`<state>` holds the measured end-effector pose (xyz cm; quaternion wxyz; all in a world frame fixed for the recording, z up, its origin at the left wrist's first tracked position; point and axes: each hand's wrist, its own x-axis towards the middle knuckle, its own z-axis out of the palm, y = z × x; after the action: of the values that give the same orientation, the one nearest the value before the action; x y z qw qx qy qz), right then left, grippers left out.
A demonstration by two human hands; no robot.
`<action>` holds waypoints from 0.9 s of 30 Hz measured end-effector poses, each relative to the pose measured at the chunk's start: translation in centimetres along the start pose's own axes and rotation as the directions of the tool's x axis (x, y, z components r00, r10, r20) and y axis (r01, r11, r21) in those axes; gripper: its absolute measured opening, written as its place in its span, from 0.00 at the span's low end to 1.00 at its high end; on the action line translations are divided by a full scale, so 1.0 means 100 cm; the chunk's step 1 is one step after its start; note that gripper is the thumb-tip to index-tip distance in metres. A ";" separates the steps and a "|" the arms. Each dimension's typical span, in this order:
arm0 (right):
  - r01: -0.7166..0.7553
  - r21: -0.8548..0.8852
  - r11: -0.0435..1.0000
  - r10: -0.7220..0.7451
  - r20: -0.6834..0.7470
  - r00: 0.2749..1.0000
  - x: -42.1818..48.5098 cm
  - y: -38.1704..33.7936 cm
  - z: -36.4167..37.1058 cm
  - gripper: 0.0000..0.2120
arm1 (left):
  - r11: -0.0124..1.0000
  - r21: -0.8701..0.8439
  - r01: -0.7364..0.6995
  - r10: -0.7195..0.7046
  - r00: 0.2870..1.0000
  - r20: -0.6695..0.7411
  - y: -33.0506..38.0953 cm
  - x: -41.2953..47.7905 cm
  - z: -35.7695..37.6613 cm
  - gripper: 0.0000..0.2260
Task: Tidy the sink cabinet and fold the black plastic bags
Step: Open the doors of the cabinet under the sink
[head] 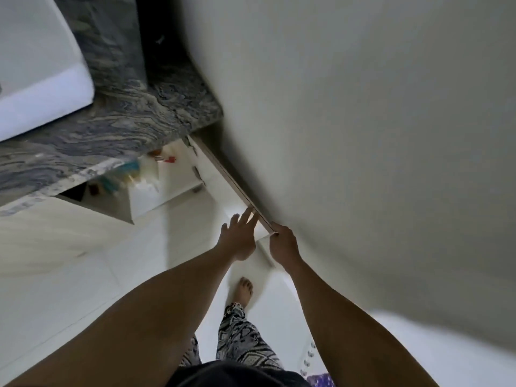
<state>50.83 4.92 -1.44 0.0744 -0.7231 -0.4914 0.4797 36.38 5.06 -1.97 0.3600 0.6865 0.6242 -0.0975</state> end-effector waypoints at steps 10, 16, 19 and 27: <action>0.147 -0.025 0.989 -0.148 -0.062 0.987 -0.003 -0.018 -0.010 0.19 | 0.991 -0.089 0.100 -0.106 0.992 -0.066 -0.015 -0.015 -0.021 0.30; 0.392 -0.185 0.901 -0.410 -0.068 0.910 0.007 -0.082 0.030 0.17 | 0.925 -0.245 0.291 -0.340 0.921 -0.189 -0.094 -0.066 -0.041 0.31; 0.469 -0.233 0.852 -0.466 0.073 0.882 0.003 -0.124 0.066 0.18 | 0.861 -0.299 0.412 -0.484 0.845 -0.228 -0.149 -0.104 -0.051 0.32; 0.609 -0.252 0.752 -0.524 0.331 0.785 -0.026 -0.229 0.195 0.22 | 0.671 -0.456 0.584 -0.717 0.668 -0.200 -0.293 -0.185 -0.069 0.33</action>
<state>21.07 7.40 3.10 0.0290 -0.4764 -0.7700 0.4235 3.30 -6.39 2.90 0.2949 0.3412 0.8923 0.0207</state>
